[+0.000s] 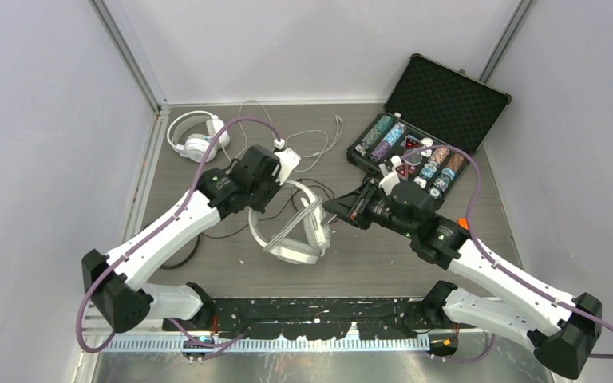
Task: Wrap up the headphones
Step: Wrap the headphones cable around the headphones.
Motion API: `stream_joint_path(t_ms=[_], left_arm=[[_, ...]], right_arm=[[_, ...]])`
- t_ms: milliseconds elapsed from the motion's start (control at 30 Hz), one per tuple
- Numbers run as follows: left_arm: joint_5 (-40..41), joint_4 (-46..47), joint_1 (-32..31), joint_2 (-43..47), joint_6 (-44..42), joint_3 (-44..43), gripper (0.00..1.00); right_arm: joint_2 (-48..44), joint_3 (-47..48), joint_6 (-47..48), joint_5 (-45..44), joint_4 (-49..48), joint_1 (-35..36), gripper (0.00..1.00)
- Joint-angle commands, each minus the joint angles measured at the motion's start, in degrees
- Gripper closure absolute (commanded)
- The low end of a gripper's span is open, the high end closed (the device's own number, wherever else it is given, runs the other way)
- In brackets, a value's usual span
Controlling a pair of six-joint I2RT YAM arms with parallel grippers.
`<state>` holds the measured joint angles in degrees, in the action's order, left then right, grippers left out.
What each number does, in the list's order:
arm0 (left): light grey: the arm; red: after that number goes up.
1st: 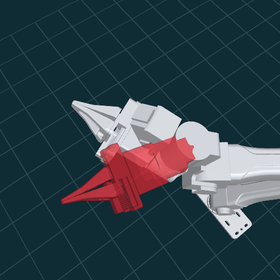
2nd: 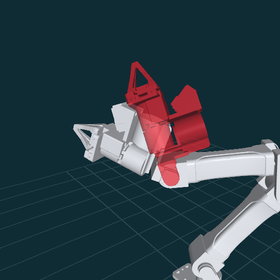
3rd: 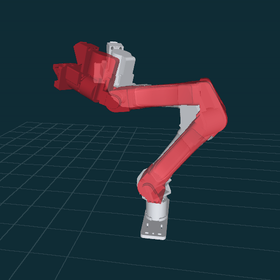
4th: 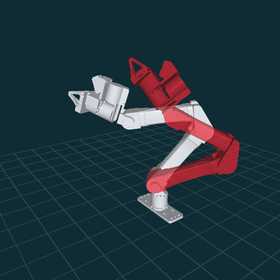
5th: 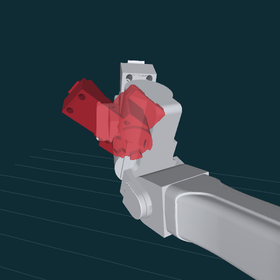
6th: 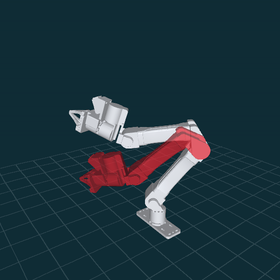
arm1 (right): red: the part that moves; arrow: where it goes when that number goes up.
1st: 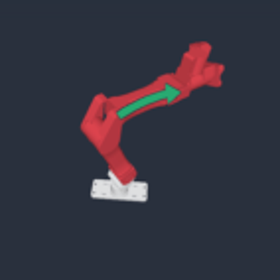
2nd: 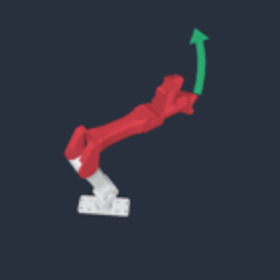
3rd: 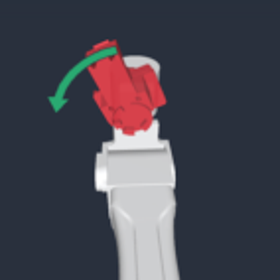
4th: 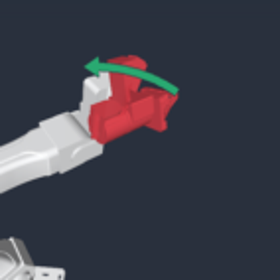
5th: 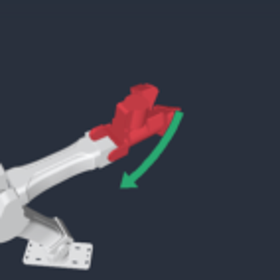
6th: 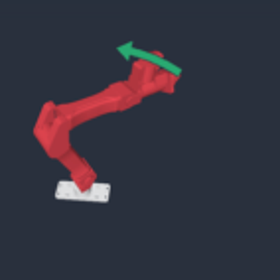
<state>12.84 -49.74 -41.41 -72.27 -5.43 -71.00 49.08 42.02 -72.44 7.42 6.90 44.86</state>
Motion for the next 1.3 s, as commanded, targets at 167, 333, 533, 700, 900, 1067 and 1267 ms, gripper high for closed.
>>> stream_joint_path(t_ms=[167, 333, 533, 700, 900, 1067, 1267], left_arm=[[12.39, -1.03, -0.12, -1.84, 12.77, -2.39, 1.00], [13.76, -2.04, -0.20, -4.43, 16.96, -2.71, 1.00], [13.75, -1.87, -1.16, -8.77, 19.23, -2.28, 1.00], [11.92, 0.40, -1.60, -11.25, 17.86, -1.68, 1.00], [11.28, 1.72, -2.48, -14.28, 19.70, -0.79, 1.00], [11.53, 2.07, -2.71, -16.97, 22.10, -0.63, 1.00], [11.18, 2.38, -2.71, -19.60, 24.00, -1.33, 1.00]], right_arm=[[5.11, 5.12, -2.83, -4.40, -3.48, -0.37, 1.00], [7.44, 5.61, -3.93, -6.12, -4.29, -0.39, 1.00], [12.75, 9.96, 1.74, -7.22, 1.88, -0.35, 1.00], [15.88, 9.67, 2.23, -9.57, 5.22, -0.41, 0.96], [19.02, 9.31, 0.83, -8.23, 4.44, -0.41, 0.96], [22.11, 11.37, 2.22, -8.21, 7.83, -0.31, 0.92], [25.31, 12.89, 5.07, -8.21, 13.36, -0.37, 0.85]])
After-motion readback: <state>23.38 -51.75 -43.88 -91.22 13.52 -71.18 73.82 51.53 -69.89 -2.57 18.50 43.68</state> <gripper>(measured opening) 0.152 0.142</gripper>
